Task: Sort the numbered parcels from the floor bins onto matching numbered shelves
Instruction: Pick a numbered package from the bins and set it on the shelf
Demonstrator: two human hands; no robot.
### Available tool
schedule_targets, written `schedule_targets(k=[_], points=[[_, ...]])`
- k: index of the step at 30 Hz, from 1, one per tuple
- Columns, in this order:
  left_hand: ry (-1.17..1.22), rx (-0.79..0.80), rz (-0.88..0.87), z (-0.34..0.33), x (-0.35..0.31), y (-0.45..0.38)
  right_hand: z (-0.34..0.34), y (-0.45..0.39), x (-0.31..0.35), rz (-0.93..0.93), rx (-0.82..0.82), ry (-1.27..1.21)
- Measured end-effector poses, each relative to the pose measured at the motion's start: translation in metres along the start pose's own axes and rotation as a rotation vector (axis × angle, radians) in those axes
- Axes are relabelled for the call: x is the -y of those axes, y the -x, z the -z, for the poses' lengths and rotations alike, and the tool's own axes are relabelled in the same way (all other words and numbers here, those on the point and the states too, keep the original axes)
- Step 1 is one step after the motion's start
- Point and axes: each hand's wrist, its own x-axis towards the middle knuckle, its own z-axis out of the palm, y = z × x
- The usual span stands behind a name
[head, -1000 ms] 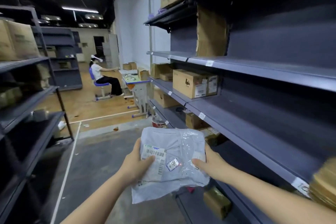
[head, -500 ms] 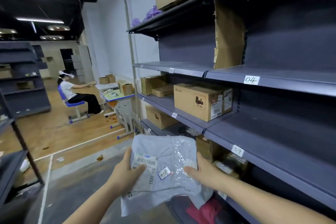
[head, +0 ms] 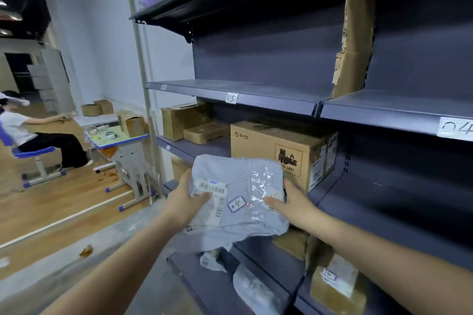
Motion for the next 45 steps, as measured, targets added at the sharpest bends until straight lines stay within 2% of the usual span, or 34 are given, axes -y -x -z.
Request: schedule_targets(k=[9, 11, 15, 18, 21, 25, 27, 32, 38, 45], points=[[0.185, 0.013, -0.038, -0.011, -0.02, -0.16, 0.013, -0.102, 0.041, -0.2, -0.44, -0.06], [0.281, 0.08, -0.055, -0.011, -0.025, -0.197, 0.015, -0.12, 0.054, -0.204, -0.523, -0.082], [0.452, 0.326, -0.063, -0.012, -0.037, -0.261, 0.017, -0.156, 0.072, -0.244, -0.685, -0.027], [0.478, 0.387, -0.096, -0.022, -0.049, -0.304, 0.018, -0.174, 0.075, -0.348, -0.796, -0.034], [0.416, 0.346, -0.143, -0.04, -0.065, -0.335, 0.021, -0.189, 0.074, -0.473, -0.843, -0.014], [0.327, 0.448, -0.196, -0.065, -0.091, -0.361, 0.029, -0.207, 0.074, -0.604, -0.871, 0.048], [0.187, 0.464, -0.276, -0.076, -0.096, -0.371, 0.034, -0.217, 0.067, -0.631, -0.857, 0.136], [-0.072, 0.463, -0.333, -0.098, -0.085, -0.392, 0.043, -0.231, 0.05, -0.664, -0.795, 0.328], [-0.085, 0.483, -0.415, -0.111, -0.074, -0.404, 0.044, -0.242, 0.041, -0.689, -0.73, 0.543], [-0.095, 0.462, -0.421, -0.101, -0.072, -0.398, 0.042, -0.231, 0.038, -0.59, -0.727, 0.618]])
